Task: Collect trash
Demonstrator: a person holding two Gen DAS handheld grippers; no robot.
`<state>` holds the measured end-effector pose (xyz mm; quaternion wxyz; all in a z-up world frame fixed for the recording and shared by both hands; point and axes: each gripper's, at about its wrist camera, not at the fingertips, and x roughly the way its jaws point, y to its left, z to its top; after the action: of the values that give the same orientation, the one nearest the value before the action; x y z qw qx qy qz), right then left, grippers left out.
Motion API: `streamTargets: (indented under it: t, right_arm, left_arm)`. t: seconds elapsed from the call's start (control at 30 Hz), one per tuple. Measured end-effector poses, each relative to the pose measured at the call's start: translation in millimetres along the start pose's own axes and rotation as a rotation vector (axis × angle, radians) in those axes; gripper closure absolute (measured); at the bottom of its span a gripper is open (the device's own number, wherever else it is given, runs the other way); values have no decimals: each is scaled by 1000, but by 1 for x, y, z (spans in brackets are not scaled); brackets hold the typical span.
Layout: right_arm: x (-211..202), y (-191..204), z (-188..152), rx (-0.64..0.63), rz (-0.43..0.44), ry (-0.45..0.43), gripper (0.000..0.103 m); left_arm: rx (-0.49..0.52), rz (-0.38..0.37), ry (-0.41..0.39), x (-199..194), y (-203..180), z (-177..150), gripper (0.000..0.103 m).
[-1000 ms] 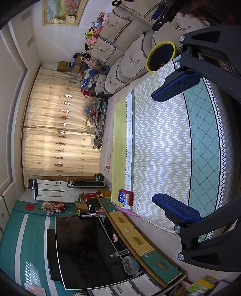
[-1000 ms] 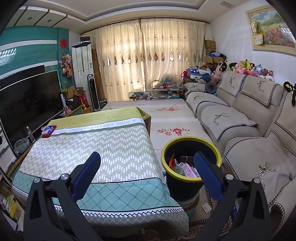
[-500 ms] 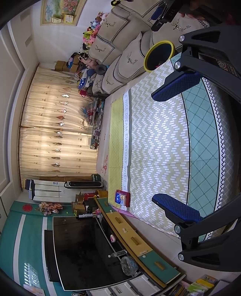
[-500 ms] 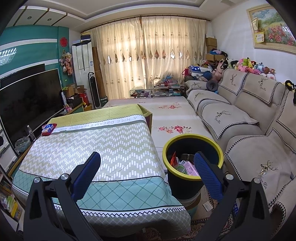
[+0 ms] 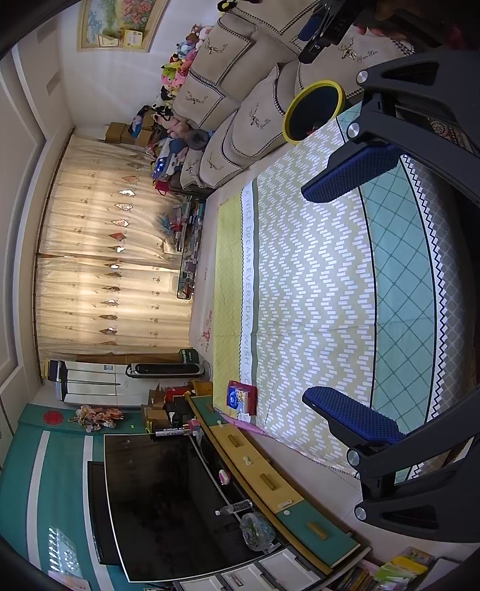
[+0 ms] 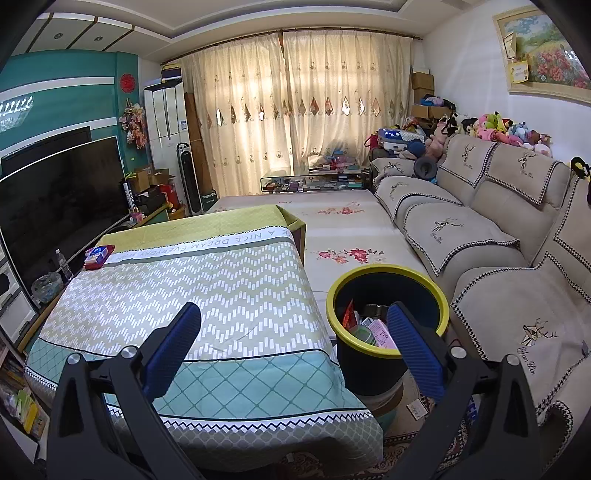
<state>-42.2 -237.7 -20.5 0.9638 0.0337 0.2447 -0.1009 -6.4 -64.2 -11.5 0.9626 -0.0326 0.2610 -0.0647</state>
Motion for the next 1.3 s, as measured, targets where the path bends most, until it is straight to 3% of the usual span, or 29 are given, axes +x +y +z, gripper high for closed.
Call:
streamTargets:
  t: [1.3]
  right_arm:
    - [6, 7, -10, -7, 11, 17, 7]
  left_arm:
    - [8, 7, 20, 11, -1, -7, 5]
